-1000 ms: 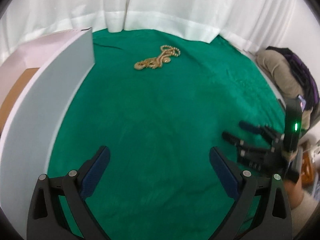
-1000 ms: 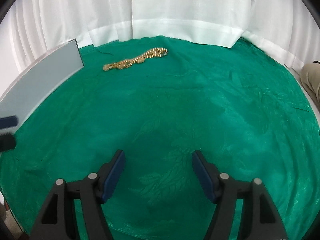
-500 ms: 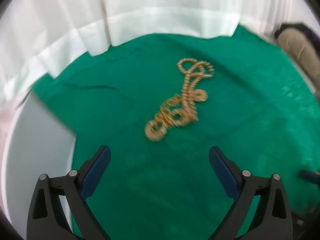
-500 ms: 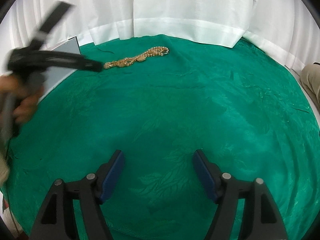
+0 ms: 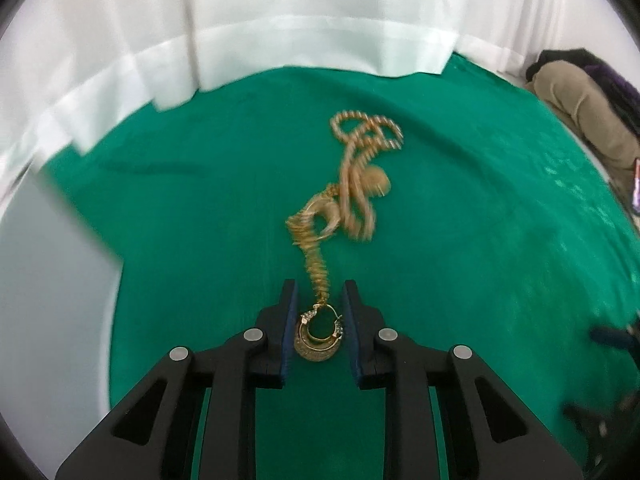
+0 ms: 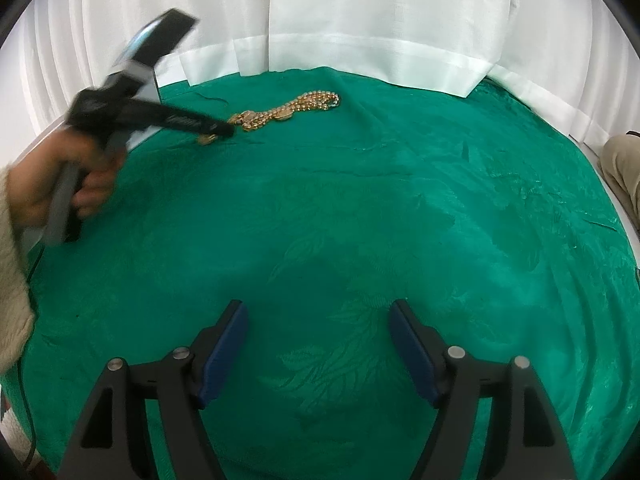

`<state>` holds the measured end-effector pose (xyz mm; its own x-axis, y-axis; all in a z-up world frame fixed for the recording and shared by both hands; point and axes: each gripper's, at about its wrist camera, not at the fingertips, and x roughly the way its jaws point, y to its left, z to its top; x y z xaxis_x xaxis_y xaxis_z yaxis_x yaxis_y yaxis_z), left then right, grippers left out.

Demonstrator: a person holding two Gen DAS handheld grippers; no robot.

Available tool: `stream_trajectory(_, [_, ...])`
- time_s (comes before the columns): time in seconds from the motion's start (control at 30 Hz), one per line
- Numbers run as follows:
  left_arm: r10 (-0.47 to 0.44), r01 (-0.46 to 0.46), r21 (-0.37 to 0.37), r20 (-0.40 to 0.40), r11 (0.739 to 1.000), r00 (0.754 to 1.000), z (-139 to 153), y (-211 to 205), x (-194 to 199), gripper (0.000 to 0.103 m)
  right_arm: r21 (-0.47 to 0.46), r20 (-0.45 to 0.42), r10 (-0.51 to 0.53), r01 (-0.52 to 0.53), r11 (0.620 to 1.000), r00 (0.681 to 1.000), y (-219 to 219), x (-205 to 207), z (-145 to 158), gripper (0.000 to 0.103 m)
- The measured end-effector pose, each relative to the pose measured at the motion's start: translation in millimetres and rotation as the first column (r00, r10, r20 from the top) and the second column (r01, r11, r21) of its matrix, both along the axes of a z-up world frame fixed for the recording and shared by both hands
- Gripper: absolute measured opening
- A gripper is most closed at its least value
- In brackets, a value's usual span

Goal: Organize jewelry

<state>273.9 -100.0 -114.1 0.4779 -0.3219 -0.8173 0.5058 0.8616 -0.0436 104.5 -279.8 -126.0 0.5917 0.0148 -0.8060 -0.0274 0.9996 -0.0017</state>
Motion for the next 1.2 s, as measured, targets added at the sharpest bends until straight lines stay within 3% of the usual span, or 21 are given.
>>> stream_trajectory(0.2, [0.06,-0.059,0.01,-0.055,0.998,0.997,2.5,56.7,-114.3,0.021,-0.001,0.0,0.0,0.0,1.0,1.0,0.1,0.1,0.0,0.076])
stream_trajectory(0.3, [0.107,-0.108,-0.009,-0.09,0.994,0.99,6.0,78.0,-153.0,0.023,-0.005,-0.001,0.0,0.0,1.0,1.0,0.4,-0.1,-0.9,0.076])
stream_trajectory(0.37, [0.136,-0.138,-0.013,-0.094,0.99,0.986,8.7,85.5,-168.2,0.035,-0.011,-0.002,0.0,0.0,1.0,1.0,1.1,0.4,-1.6,0.076])
stream_trajectory(0.43, [0.16,-0.161,-0.016,-0.066,0.987,0.985,12.3,85.9,-175.3,0.078,-0.011,-0.002,0.0,0.0,1.0,1.0,0.8,0.7,-2.2,0.076])
stream_trajectory(0.47, [0.179,-0.179,-0.011,-0.043,0.984,0.983,14.3,85.4,-176.1,0.081,-0.013,-0.002,0.0,0.0,1.0,1.0,1.0,1.0,-2.5,0.076])
stream_trajectory(0.93, [0.253,-0.257,0.12,0.051,0.959,0.966,20.6,82.0,-167.2,0.081,-0.018,-0.002,0.001,-0.001,1.0,1.0,2.0,1.2,-3.5,0.076])
stream_trajectory(1.2, [0.261,-0.27,0.142,0.074,0.952,0.962,21.4,90.8,-173.4,0.081,-0.018,-0.002,0.001,-0.001,1.0,1.0,2.0,1.2,-3.4,0.076])
